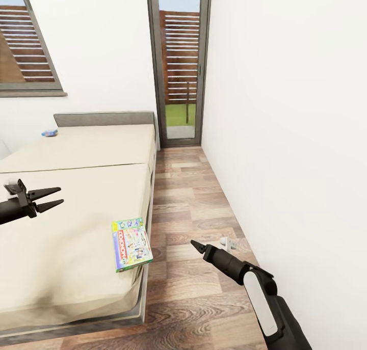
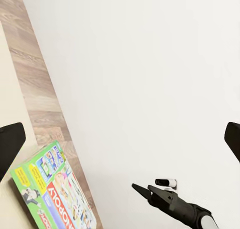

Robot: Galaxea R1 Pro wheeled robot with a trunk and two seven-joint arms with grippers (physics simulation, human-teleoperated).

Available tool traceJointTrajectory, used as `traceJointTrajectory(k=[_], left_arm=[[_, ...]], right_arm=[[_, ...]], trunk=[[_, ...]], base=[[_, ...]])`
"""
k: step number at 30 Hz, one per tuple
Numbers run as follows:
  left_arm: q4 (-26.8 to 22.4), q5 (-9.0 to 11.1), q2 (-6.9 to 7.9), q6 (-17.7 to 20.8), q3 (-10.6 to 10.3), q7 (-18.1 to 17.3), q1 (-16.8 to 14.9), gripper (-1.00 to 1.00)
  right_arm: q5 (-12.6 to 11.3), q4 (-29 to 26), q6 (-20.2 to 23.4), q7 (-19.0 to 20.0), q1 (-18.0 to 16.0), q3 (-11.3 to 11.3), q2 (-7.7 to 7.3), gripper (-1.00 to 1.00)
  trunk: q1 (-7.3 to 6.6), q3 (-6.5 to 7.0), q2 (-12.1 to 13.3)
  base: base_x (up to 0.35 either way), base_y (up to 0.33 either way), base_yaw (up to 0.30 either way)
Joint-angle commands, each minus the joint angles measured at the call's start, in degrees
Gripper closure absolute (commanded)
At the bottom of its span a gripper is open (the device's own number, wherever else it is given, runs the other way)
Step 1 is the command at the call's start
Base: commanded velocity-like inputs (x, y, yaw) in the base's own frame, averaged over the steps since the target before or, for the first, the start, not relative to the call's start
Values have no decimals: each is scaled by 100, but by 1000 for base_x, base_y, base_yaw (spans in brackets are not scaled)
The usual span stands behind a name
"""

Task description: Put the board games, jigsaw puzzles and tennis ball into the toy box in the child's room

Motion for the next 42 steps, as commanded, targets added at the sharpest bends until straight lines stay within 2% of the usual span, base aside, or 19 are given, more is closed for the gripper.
traceJointTrajectory(k=[1, 16, 42], left_arm=[[2, -5, 1, 26, 2, -18, -4, -100], [1, -8, -3, 25, 2, -19, -4, -100], [1, -16, -9, 23, 2, -19, -4, -100]], right_arm=[[-13, -3, 30, 10, -3, -8, 1, -100], [-26, -1, 32, 19, -3, -12, -6, -100], [-34, -1, 37, 48, -3, -26, -22, -100]], trunk=[[-1, -5, -2], [-1, -5, -2], [-1, -5, -2]], base=[[2, 2, 0], [8, 6, 0], [29, 79, 0]])
